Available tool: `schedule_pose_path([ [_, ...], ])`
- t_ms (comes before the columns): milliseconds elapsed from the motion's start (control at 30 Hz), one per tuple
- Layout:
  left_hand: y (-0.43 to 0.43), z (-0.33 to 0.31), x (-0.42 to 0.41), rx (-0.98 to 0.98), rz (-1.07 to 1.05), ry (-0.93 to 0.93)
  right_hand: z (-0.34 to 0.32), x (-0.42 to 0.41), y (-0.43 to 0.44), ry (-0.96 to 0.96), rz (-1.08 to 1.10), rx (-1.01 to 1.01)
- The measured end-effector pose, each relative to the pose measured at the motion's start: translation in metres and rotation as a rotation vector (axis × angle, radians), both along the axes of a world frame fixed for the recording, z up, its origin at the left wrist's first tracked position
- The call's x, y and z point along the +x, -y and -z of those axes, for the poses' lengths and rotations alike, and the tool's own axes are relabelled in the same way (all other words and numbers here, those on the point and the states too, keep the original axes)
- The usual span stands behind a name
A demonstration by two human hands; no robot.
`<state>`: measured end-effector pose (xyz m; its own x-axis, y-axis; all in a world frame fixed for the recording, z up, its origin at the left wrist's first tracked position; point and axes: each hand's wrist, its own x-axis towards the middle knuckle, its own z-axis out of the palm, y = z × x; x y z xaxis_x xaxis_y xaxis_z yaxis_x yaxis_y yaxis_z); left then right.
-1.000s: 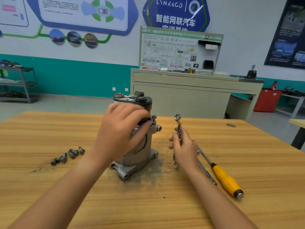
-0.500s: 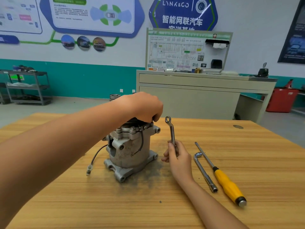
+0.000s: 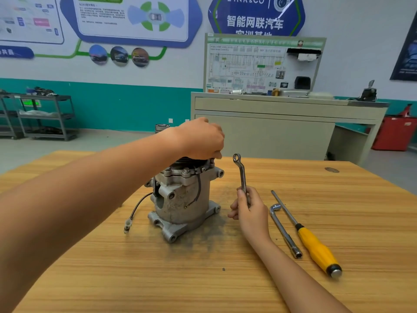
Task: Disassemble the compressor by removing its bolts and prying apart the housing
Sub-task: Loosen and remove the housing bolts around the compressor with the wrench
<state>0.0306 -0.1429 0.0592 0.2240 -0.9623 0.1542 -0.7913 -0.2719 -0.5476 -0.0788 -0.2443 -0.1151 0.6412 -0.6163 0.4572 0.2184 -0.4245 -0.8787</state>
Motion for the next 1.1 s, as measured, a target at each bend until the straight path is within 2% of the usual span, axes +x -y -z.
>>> schedule_pose_path([
  [100, 0.001, -0.004, 0.001, -0.082, 0.004, -0.084, -0.002, -0.002, 0.001, -0.060, 0.060, -0.080],
  [233, 0.000, -0.006, 0.003, -0.049, -0.057, -0.190, -0.004, -0.006, 0.001, -0.103, 0.060, -0.071],
  [367, 0.001, -0.006, 0.002, -0.022, -0.100, -0.204, -0.005, -0.008, -0.001, -0.140, 0.041, -0.092],
  [433, -0.005, -0.008, -0.001, -0.172, -0.024, -0.324, -0.006, -0.010, -0.001, -0.171, 0.027, -0.145],
  [500, -0.017, -0.010, -0.002, -0.427, 0.061, -0.475, -0.008, -0.012, -0.001, -0.198, 0.003, -0.180],
  [567, -0.033, -0.010, 0.006, -0.660, 0.053, -0.557, -0.014, -0.013, -0.002, -0.207, -0.015, -0.191],
  [633, -0.050, -0.006, 0.017, -0.729, -0.059, -0.611, -0.023, -0.015, -0.004, -0.191, -0.011, -0.174],
  [700, -0.059, 0.001, 0.027, -0.692, -0.151, -0.716, -0.034, -0.017, -0.004, -0.174, 0.025, -0.199],
  [800, -0.059, 0.007, 0.031, -0.702, -0.143, -0.751, -0.052, -0.023, -0.003, -0.235, 0.095, -0.416],
  [1000, -0.056, 0.024, 0.035, -0.859, -0.122, -0.631, -0.084, -0.034, 0.000, -0.509, 0.296, -0.755],
  [1100, -0.056, 0.029, 0.033, -0.933, -0.067, -0.639, -0.097, -0.035, -0.004, -0.653, 0.343, -0.960],
])
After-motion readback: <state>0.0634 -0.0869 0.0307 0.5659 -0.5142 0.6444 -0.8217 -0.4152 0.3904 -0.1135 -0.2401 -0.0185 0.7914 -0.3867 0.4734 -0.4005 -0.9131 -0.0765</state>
